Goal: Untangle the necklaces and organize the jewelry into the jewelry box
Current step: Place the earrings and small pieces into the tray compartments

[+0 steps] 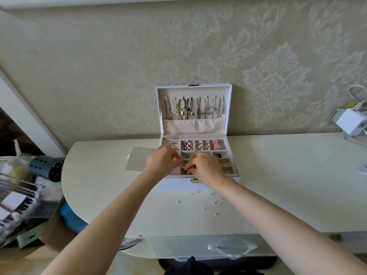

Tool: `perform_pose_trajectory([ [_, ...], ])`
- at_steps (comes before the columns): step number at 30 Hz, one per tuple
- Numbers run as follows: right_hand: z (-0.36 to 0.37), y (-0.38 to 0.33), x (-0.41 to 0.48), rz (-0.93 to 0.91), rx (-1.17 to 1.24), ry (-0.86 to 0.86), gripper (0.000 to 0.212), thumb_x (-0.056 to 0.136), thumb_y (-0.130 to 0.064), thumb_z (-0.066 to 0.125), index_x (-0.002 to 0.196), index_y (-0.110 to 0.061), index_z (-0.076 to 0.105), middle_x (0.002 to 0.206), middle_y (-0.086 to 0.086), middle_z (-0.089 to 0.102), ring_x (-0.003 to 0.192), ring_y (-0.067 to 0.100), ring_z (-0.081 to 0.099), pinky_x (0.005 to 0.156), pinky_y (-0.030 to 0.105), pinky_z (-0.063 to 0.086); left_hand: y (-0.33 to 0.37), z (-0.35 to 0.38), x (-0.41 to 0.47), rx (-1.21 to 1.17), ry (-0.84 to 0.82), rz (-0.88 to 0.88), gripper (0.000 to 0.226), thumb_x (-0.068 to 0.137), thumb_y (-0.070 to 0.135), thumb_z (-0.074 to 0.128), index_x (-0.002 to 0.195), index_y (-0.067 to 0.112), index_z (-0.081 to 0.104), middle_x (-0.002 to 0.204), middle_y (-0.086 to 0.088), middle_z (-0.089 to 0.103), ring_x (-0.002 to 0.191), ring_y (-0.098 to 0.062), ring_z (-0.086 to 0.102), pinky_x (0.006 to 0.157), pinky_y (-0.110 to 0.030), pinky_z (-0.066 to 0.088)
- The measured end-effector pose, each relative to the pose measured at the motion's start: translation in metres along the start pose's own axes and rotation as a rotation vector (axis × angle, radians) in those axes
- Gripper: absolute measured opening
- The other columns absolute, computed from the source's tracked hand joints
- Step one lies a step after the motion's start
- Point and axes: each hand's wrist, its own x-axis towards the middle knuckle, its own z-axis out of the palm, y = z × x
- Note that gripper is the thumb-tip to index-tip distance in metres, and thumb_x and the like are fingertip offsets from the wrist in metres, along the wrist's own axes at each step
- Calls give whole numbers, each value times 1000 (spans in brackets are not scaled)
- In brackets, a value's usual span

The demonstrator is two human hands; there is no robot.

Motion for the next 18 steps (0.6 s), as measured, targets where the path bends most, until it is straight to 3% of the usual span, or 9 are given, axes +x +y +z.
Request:
perform_pose_trajectory([
  [4,-5,-1,5,-113,-133,-33,22,90,-15,59,104,-24,73,102,0,64,100,21,58,81,25,37,-5,3,-1,-16,11,-23,14,87,32,63,91,20,70,82,7,48,90,-19,56,65,-25,35],
  [8,-11,-1,11,-190,-211,-84,19,89,-14,60,100,-23,73,103,-1,64,101,20,56,94,30,34,-7,5,-1,-24,25,-39,13,87,32,63,90,20,69,81,7,49,85,-19,54,64,-26,35],
  [14,-17,0,18,-257,-272,-191,19,90,-15,56,100,-20,72,108,-3,61,102,18,54,97,30,31,-9,5,-2,-71,43,-56,12,86,30,64,89,19,68,79,7,49,82,-16,48,67,-27,37],
  [18,-22,3,23,-321,-274,-263,18,87,-11,55,93,-17,71,95,-1,65,93,19,56,98,32,34,-10,6,-3,-94,68,-72,12,86,28,64,88,18,68,76,9,48,80,-14,45,65,-25,36],
])
